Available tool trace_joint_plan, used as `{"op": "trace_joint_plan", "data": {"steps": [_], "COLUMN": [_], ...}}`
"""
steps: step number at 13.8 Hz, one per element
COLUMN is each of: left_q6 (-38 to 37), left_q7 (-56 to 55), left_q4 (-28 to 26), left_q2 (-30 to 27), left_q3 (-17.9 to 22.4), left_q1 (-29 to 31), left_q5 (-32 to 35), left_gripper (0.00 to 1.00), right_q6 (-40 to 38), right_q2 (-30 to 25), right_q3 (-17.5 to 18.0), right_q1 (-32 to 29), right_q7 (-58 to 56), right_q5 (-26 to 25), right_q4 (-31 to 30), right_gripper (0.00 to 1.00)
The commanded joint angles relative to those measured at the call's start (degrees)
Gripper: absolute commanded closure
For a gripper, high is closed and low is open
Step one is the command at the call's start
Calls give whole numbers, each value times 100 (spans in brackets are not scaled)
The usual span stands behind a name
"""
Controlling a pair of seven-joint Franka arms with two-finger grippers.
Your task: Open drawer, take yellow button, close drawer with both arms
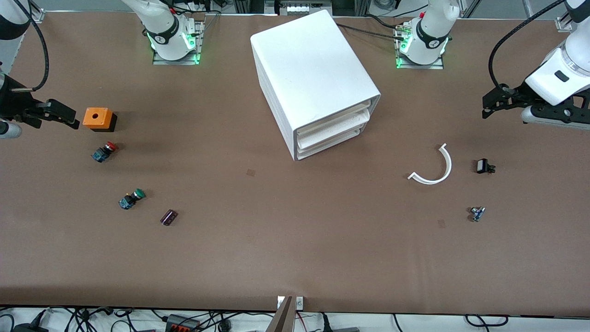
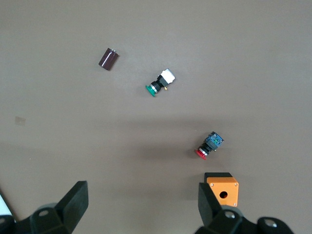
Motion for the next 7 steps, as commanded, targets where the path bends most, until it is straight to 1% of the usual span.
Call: {"op": "trace_joint_plan", "data": {"steps": [1,7], "left_q6": [-140,-140], "left_q7": [52,26], "left_q4": [166,175], "left_q2": [56,65], "left_q3": [18,9], "left_q1": [-16,-16], "left_q5": [-63,-63], "left_gripper": [0,0], "right_q6": [88,71], "right_q2": [-152,-125], "right_q3": [66,66], "right_q1": [-49,-23], "right_q7": [-64,-64], "right_q5": [-79,-35], "right_q4": [-166,-104], "right_gripper": [0,0]}}
